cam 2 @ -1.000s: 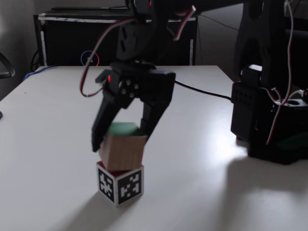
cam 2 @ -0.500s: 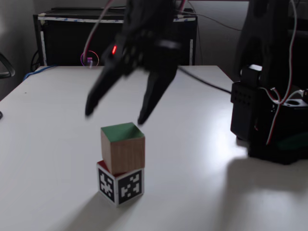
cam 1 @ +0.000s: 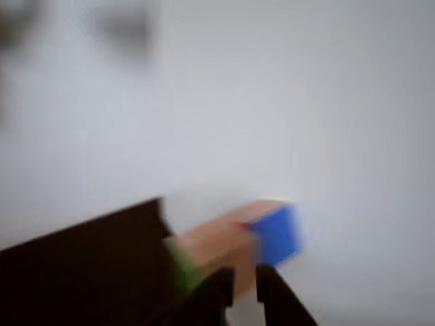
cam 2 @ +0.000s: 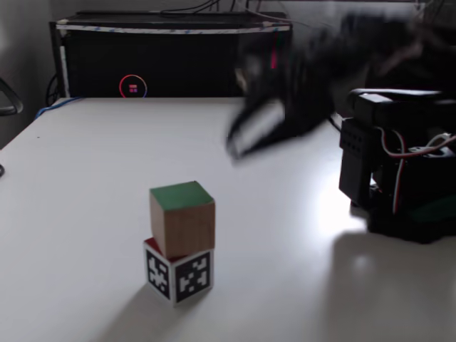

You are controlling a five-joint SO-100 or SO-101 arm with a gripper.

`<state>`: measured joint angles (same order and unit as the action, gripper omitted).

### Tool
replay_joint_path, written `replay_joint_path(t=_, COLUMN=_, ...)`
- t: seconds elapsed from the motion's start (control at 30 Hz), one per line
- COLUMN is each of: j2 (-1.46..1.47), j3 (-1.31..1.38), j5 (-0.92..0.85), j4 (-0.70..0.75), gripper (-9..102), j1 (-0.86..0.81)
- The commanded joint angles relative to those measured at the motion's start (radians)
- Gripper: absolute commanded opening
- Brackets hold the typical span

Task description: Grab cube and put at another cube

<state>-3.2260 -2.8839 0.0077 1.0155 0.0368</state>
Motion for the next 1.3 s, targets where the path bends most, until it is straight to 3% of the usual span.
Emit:
replay_joint_path(t=0.0, j2=-0.063, j3=-0.077, j5=0.0, j4=-0.017, gripper=0, j1=-0.034)
replay_joint_path(t=0.13, j2=-0.063, j3=-0.152, j5=-0.04, j4=0.008, gripper=0, j1=-0.091)
replay_joint_path(t=0.37, j2=-0.063, j3=-0.086, j5=-0.121, j4=0.268, gripper=0, j1=-0.069)
replay_joint_path(t=1.27, j2=-0.063, j3=-0.084, j5=-0.043, j4=0.275, gripper=0, j1=-0.15)
